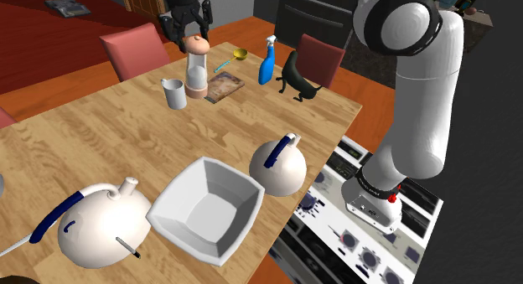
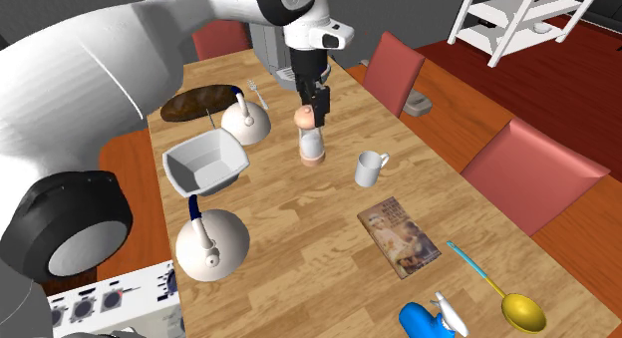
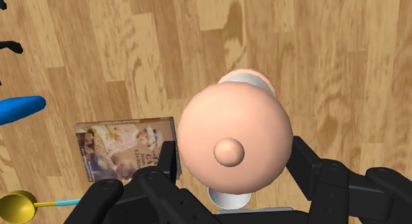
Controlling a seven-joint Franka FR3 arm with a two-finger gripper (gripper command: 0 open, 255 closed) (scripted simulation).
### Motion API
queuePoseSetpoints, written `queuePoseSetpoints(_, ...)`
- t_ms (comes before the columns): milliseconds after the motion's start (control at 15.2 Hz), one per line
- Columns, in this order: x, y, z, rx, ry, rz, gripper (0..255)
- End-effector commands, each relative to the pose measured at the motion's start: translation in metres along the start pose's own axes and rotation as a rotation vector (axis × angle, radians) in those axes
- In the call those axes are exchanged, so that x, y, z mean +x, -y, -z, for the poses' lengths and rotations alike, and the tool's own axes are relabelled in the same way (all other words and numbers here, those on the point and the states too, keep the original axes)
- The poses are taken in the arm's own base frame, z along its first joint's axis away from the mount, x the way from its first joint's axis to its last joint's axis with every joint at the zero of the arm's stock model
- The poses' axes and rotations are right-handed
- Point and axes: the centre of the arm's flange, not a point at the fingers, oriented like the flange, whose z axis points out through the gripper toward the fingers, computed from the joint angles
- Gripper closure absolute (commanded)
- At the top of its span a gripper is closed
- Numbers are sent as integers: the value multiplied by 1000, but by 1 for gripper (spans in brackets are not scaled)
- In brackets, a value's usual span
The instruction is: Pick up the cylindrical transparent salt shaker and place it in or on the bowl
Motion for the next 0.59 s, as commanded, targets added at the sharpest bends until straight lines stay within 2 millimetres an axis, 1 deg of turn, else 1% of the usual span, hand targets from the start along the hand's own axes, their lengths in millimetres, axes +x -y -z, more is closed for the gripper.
queuePoseSetpoints(0,-19,15,8,0,0,-1,255)
queuePoseSetpoints(528,-104,72,37,0,0,-1,255)
